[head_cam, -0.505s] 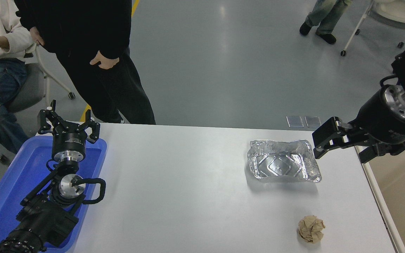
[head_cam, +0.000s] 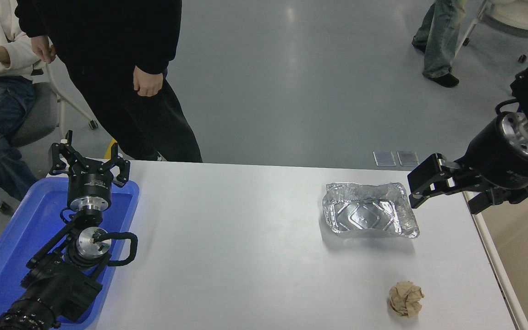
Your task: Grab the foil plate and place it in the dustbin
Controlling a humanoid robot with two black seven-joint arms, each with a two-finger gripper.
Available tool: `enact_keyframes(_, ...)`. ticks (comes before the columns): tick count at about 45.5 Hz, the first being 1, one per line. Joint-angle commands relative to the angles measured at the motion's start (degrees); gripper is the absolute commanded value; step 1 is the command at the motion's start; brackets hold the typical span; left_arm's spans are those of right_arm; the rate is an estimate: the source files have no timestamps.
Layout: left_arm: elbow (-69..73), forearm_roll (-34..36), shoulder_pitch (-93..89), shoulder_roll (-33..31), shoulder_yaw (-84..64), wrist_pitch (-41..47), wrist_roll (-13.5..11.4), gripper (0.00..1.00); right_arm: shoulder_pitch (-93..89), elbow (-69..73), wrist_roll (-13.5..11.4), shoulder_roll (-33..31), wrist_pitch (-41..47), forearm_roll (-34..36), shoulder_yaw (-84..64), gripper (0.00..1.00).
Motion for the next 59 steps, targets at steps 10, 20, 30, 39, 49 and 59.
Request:
enact_keyframes(10,0.0,0.0,0.0,0.0,0.0,0.0,0.0,0.99,-0.7,0.0,0.0,-6.3,-0.1,-5.7,-1.4,1.00)
enact_keyframes(20,0.0,0.0,0.0,0.0,0.0,0.0,0.0,0.99,-3.9,-0.2,0.0,-8.8,-1.6,-8.6,-0.6,1.00)
enact_keyframes(30,0.0,0.0,0.0,0.0,0.0,0.0,-0.1,0.99,-13.8,-2.5,0.0,-14.0,-7.0,-16.8,2.4,1.00)
enact_keyframes(39,0.0,0.0,0.0,0.1,0.0,0.0,-0.1,0.99,-25.8,-4.9,0.0,-19.6,-10.7,-23.8,9.2,1.00)
enact_keyframes(49,0.0,0.0,0.0,0.0,0.0,0.0,-0.1,0.99,-34.0,-5.0,0.0,-22.1,-13.7,-25.4,15.1,1.00)
enact_keyframes(59,0.0,0.0,0.0,0.0,0.0,0.0,0.0,0.99,-41.7,-7.5,0.0,-21.4,-15.4,-25.4,20.5,1.00)
